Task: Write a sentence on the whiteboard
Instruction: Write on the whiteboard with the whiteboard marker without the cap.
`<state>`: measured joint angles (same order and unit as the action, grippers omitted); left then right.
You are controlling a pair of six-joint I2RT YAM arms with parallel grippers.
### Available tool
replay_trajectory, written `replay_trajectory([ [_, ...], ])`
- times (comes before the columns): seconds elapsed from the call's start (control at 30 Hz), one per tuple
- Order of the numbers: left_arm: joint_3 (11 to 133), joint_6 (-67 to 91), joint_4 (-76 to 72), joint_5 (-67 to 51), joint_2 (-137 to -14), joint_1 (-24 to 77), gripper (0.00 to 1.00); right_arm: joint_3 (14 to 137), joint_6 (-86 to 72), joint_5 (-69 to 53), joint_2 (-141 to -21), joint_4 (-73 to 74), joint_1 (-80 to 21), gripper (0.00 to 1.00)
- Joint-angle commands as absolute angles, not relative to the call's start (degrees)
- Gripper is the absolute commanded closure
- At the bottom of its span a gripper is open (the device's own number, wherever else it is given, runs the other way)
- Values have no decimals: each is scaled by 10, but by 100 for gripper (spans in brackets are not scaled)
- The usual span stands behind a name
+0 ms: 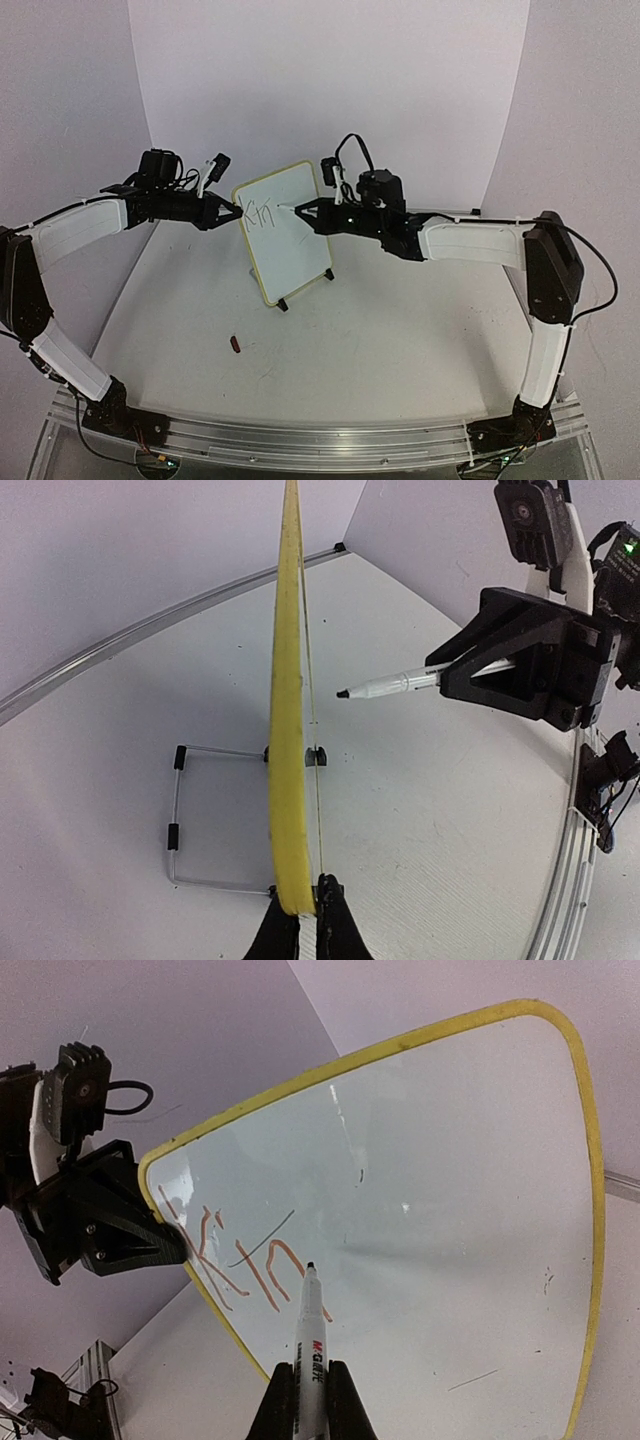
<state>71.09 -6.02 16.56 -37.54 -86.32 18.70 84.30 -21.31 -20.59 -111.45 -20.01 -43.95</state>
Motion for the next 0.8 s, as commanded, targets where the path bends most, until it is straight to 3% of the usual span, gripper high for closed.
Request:
replay_trajectory([
  [0.0, 711, -88, 171, -366, -854, 185, 100, 876, -222, -221, -1130, -222, -433, 100],
  [0.77, 713, -89, 171, -367, -860, 185, 100, 902, -221, -240, -1163, -225, -426, 100],
])
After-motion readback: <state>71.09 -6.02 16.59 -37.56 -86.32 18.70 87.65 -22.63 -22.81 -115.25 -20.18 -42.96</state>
